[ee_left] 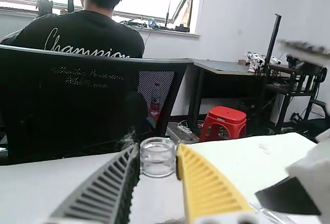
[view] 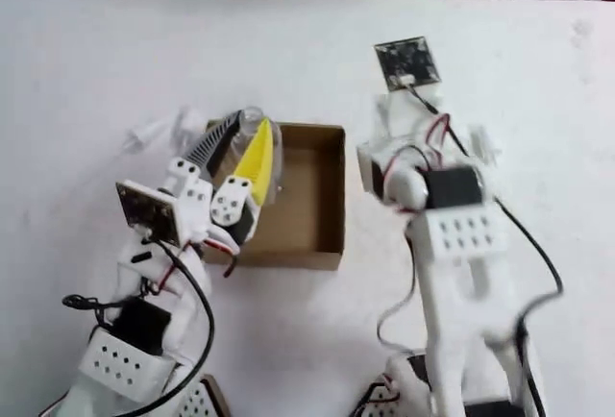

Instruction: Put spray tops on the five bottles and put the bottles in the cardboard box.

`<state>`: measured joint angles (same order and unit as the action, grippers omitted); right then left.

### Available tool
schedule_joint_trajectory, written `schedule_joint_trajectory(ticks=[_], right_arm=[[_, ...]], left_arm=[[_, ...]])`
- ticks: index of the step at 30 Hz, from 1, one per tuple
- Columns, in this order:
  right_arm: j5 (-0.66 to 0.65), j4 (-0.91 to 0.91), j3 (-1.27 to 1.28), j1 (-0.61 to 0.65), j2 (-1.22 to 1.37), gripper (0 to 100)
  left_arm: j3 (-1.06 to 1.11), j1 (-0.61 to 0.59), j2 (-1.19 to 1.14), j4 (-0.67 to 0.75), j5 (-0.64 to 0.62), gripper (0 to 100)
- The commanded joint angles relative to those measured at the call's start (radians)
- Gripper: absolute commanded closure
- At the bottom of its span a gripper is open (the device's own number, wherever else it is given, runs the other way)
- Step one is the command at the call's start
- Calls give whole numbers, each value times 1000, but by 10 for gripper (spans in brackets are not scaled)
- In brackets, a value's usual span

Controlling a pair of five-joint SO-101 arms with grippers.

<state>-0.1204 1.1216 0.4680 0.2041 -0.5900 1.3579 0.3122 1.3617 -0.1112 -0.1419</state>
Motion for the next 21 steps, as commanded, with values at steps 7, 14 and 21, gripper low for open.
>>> schedule_joint_trajectory(ticks=[7, 14, 21], right_arm=[[-15, 170, -253, 136, -326, 873], [-5, 349, -494, 326, -170, 871], [-5, 573, -858, 423, 159, 868]], left_arm=[[127, 68, -1, 204, 9, 980], [172, 70, -5, 278, 11, 980], [172, 70, -2, 278, 11, 980]])
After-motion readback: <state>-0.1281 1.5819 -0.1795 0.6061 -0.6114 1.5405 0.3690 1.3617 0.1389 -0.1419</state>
